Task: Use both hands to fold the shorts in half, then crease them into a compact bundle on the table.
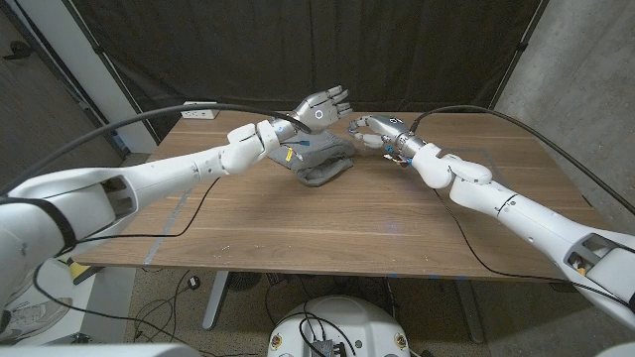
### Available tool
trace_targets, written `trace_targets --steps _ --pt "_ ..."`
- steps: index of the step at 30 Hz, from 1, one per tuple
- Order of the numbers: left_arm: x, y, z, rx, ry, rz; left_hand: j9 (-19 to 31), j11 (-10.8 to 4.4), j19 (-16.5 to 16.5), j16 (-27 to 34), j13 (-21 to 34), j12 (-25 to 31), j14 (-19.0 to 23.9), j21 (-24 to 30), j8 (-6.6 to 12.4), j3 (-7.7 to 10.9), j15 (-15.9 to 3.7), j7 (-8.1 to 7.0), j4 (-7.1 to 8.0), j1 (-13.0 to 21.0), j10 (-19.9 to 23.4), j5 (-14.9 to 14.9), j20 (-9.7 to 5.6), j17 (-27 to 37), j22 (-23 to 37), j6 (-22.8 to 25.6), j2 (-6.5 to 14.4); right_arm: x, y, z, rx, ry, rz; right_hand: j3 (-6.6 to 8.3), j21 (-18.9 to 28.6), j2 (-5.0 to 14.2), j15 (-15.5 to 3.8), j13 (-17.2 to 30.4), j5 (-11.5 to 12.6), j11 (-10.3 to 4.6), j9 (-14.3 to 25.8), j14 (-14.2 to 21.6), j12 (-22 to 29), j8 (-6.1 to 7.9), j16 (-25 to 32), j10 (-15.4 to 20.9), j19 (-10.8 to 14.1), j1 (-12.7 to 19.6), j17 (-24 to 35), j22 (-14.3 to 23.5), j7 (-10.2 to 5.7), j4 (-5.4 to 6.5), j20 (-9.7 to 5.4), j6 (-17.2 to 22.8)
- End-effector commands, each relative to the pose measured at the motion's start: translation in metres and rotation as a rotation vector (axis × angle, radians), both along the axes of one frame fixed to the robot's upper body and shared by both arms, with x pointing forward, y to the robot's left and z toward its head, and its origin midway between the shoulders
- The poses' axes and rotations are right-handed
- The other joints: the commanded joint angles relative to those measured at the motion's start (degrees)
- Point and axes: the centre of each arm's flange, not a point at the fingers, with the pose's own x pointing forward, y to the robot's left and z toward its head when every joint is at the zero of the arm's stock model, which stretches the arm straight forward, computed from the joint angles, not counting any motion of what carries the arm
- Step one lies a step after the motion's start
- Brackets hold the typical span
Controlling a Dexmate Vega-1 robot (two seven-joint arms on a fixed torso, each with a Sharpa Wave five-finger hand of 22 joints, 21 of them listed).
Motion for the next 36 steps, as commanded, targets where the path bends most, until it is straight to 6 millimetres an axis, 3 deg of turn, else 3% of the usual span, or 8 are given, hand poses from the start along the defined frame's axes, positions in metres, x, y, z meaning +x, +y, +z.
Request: trace_targets --steps 1,21,36 --pt "-0.032 0.036 0.007 -0.273 0.029 -0.012 0.32 0.1 -0.33 0.15 0.13 0.36 -0.11 -0.06 0.39 0.38 -9.75 0.11 -0.07 -0.55 -0.38 -0.09 0.29 0.17 0.15 0.69 -0.15 -0.009 -0.019 0.023 0.135 -0.029 -0.024 0.16 0.24 -0.56 -4.18 0.21 0.03 -0.3 0.04 0.3 0.09 0.27 0.11 0.06 0.45 0.17 0.12 -0.05 -0.23 -0.34 -0.06 0.04" --pt "-0.069 0.093 0.0 -0.686 0.145 -0.126 0.21 0.15 -0.39 0.3 0.12 0.53 0.1 -0.24 0.6 0.46 -9.66 0.15 -0.37 -1.01 -0.64 -0.27 0.75 0.1 0.15 1.6 -0.52 -0.016 -0.046 0.035 0.411 0.04 0.114 0.13 0.14 -0.35 -3.69 0.21 0.01 -0.11 0.04 0.11 0.06 0.3 0.17 -0.02 0.39 0.34 0.23 -0.05 -0.07 -0.77 0.17 0.09" --pt "-0.08 0.128 -0.01 -0.991 0.313 -0.306 0.12 0.2 -0.66 0.45 0.12 0.78 0.38 -0.42 0.81 0.59 -9.28 0.19 -0.5 -1.52 -0.51 -0.63 1.46 0.07 0.21 2.87 -0.54 -0.024 -0.068 0.029 0.644 0.096 0.233 0.11 0.0 0.02 -2.93 0.21 -0.09 0.74 0.04 -0.12 0.01 0.18 0.31 -0.25 0.11 0.56 0.44 -0.02 0.49 -1.09 0.41 -0.2"
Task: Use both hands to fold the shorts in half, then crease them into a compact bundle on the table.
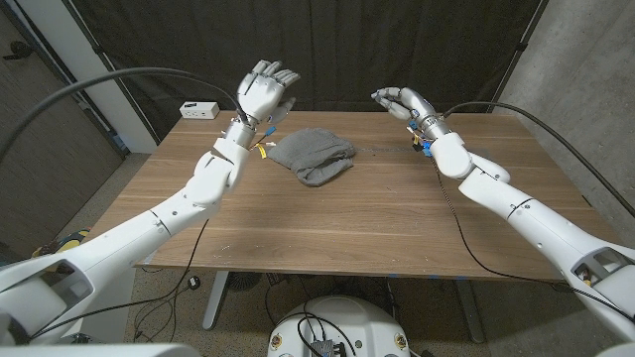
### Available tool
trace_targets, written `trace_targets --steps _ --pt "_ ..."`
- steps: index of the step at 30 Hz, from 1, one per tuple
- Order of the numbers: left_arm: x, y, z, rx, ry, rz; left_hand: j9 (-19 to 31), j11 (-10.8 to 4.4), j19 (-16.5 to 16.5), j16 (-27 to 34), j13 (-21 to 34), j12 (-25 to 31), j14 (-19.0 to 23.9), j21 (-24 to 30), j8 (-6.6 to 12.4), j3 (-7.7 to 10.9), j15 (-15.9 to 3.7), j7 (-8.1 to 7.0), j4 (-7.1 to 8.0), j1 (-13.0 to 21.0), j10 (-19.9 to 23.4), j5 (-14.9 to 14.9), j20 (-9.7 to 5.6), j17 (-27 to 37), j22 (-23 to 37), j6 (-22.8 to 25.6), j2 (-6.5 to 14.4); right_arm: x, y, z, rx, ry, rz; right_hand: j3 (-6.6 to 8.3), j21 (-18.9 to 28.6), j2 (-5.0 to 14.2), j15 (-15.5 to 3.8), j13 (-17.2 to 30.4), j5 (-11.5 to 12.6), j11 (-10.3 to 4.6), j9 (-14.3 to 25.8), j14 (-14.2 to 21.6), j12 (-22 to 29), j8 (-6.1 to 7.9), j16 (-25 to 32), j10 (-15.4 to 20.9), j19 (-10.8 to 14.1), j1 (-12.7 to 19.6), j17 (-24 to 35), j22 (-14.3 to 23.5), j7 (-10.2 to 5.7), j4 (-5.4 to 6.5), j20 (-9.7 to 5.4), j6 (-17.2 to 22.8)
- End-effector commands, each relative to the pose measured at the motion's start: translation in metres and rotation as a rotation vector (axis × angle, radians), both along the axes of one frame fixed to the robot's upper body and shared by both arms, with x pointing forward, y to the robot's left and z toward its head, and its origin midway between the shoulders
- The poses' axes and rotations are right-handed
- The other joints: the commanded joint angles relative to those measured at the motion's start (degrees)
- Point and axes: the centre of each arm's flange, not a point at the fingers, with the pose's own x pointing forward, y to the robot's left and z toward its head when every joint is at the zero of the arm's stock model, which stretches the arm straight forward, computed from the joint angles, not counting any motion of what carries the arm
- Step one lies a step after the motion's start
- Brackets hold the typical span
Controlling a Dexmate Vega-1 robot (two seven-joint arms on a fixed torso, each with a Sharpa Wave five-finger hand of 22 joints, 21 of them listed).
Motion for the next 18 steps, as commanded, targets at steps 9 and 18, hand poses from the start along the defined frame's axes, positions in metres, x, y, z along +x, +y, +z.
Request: trace_targets --steps 9,18 --pt "-0.002 0.051 -0.009 -0.477 0.219 -0.378 0.01 1.32 -0.62 0.27 0.14 0.69 -0.21 -0.33 0.14 1.01 -7.97 1.76 -0.61 -0.78 -0.63 -0.96 1.68 0.04 0.32 0.88 0.69 -0.004 -0.029 -0.015 0.298 0.066 0.141 0.12 -0.06 0.31 -2.27 0.2 -0.21 1.24 0.05 -0.17 0.03 0.11 0.5 -0.03 -0.05 0.63 0.47 0.0 0.74 -0.25 0.53 -0.19" --pt "0.008 0.082 -0.014 -0.742 0.373 -0.633 -0.02 4.68 -2.92 0.23 0.24 0.54 -1.56 -1.15 -0.76 1.9 -5.62 4.81 -0.4 -1.87 -2.35 -2.57 3.35 0.22 0.56 -0.87 2.42 -0.006 -0.038 -0.026 0.411 0.109 0.206 0.05 -0.1 0.39 -1.7 0.22 -0.38 1.95 0.06 -0.81 -0.31 -0.52 0.49 -1.28 -0.21 0.63 0.71 0.04 1.18 -0.27 1.42 -2.12"
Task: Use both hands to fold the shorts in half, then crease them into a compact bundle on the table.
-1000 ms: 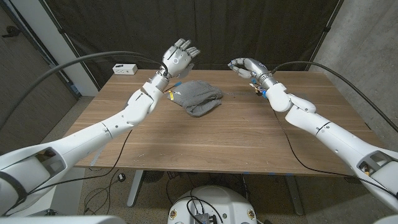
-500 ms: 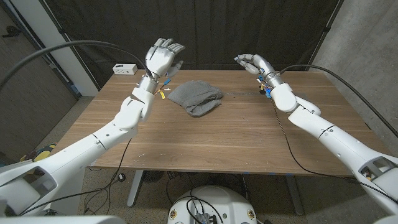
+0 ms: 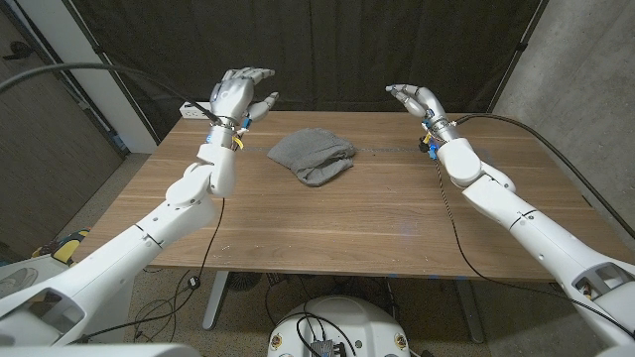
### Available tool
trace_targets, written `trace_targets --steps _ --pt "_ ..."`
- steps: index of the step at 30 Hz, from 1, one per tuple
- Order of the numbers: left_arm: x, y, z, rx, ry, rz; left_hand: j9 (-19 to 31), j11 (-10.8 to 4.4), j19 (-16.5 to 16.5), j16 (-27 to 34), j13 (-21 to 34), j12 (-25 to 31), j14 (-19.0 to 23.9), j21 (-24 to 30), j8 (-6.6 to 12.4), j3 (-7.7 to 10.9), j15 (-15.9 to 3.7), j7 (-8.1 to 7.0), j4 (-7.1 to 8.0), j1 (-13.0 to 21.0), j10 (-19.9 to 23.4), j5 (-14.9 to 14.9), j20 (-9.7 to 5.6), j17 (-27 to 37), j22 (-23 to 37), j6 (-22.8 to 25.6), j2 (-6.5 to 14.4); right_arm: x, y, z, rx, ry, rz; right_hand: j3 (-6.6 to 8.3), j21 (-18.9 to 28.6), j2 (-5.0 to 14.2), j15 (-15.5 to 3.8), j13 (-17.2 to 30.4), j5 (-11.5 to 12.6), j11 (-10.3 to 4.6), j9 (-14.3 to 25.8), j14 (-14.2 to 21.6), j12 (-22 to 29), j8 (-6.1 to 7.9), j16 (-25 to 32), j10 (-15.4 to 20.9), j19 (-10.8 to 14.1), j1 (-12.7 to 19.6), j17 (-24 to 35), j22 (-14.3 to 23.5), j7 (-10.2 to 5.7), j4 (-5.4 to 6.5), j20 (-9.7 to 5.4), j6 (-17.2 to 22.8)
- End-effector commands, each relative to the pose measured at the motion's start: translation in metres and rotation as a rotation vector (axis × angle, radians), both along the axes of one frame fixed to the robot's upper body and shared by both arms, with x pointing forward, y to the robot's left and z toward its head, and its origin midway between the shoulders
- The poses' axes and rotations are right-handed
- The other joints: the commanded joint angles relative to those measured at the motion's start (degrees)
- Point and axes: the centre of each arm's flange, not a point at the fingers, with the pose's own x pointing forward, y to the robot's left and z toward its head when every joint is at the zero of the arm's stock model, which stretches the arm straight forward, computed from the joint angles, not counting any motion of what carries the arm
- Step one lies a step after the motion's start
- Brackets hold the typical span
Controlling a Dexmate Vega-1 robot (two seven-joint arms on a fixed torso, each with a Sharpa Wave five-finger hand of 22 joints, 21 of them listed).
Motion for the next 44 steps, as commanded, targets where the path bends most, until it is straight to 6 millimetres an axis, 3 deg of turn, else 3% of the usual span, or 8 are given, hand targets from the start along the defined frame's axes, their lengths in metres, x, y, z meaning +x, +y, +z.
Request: trace_targets --steps 1,12,18,26,30,36,40,44 --pt "0.013 0.034 -0.011 -0.371 0.204 -0.393 0.13 2.67 -1.57 0.01 0.22 0.07 -1.31 -0.81 -0.42 0.87 -5.01 2.46 0.44 -0.88 -1.05 -0.92 1.24 0.25 0.39 -0.99 1.43 -0.002 -0.016 -0.017 0.186 0.054 0.096 -0.12 -0.1 -0.02 -1.4 0.08 -0.22 0.65 0.06 -0.77 -0.35 -0.58 0.28 -0.93 0.07 0.17 0.3 0.04 0.17 -0.15 0.71 -1.73" --pt "0.03 0.057 -0.021 -0.551 0.344 -0.633 0.11 5.76 -5.33 -0.44 0.33 -0.33 -5.06 -1.91 -0.98 1.14 -1.69 4.64 0.88 -2.86 -4.49 -1.1 1.94 0.24 0.77 -4.75 2.07 -0.009 -0.023 -0.034 0.335 0.069 0.161 -1.23 -0.14 -0.74 -0.19 0.12 -0.5 1.18 0.07 -1.67 -0.58 -0.96 0.3 -3.4 -0.2 -1.28 0.69 0.09 0.13 0.47 2.95 -5.49" --pt "0.04 0.068 -0.026 -0.597 0.391 -0.739 0.06 7.57 -9.11 -0.54 0.33 -0.41 -7.93 -3.1 -1.02 1.0 0.09 5.59 1.37 -4.55 -6.87 -1.1 2.89 0.1 1.0 -7.13 2.2 -0.01 -0.029 -0.044 0.41 0.077 0.196 -2.62 -0.41 -1.41 0.39 0.14 -0.59 2.39 0.07 -2.55 -0.51 -0.85 0.05 -4.7 -1.14 -3.92 0.89 0.15 0.27 1.91 3.25 -7.65" --pt "0.054 0.074 -0.032 -0.638 0.455 -0.894 -0.11 9.45 -14.37 -0.43 0.18 -0.39 -12.14 -4.83 -1.11 -0.46 2.32 6.69 4.97 -10.47 -10.52 -1.89 3.56 0.21 1.23 -11.82 2.6 -0.014 -0.037 -0.052 0.476 0.062 0.243 -5.6 -0.53 -2.49 2.05 0.17 -0.28 4.3 0.15 -3.83 -0.29 -0.61 -0.5 -6.37 -2.39 -10.12 0.91 0.27 1.2 5.59 3.03 -10.75" --pt "0.06 0.074 -0.034 -0.627 0.485 -0.957 -0.27 8.21 -16.45 -0.4 -0.09 -0.64 -15.16 -5.66 -1.0 -2.38 2.45 8.18 8.79 -15.94 -13.61 -1.78 4.06 0.2 1.2 -14.08 2.39 -0.025 -0.041 -0.05 0.406 0.067 0.121 -8.4 -0.73 -4.13 3.29 0.19 0.26 5.18 0.15 -4.89 -0.2 -0.45 -0.97 -7.39 -3.76 -15.04 0.76 0.31 2.16 8.23 3.22 -12.17" --pt "0.064 0.073 -0.042 -0.629 0.503 -1.042 -0.45 7.99 -18.59 -0.68 -0.45 -0.82 -19.51 -6.54 -1.39 -3.91 3.07 9.03 12.42 -21.19 -16.78 -1.03 3.89 0.08 1.19 -17.56 3.02 -0.037 -0.033 -0.056 0.485 0.051 0.108 -10.24 -1.21 -5.32 3.48 0.18 0.72 5.82 0.11 -6.22 -0.11 -0.18 -1.5 -7.88 -5.92 -18.05 0.61 0.33 2.3 9.64 2.64 -12.39" --pt "0.07 0.073 -0.051 -0.645 0.504 -1.053 -0.55 7.73 -19.39 -0.81 -0.69 -1.0 -22.62 -6.9 -1.39 -4.54 2.78 7.37 13.42 -24.45 -19.65 -0.45 4.12 -0.03 1.17 -20.35 3.42 -0.048 -0.012 -0.063 0.495 0.015 0.148 -10.08 -1.03 -4.82 3.29 0.17 0.92 5.69 0.09 -6.2 -0.04 -0.1 -1.51 -7.87 -5.72 -18.15 0.5 0.31 2.41 9.72 2.48 -12.34" --pt "0.08 0.072 -0.058 -0.663 0.558 -1.07 -0.62 8.26 -20.55 -0.82 -0.79 -1.12 -24.45 -7.46 -1.63 -4.77 3.36 7.29 13.1 -25.91 -21.97 -0.2 4.78 -0.17 1.06 -23.11 3.14 -0.061 0.0 -0.063 0.512 -0.042 0.166 -8.44 -0.41 -3.29 2.88 0.11 1.41 5.11 0.0 -5.71 0.2 0.13 -1.61 -7.53 -4.69 -15.92 -0.37 0.23 2.35 7.96 2.23 -12.15"
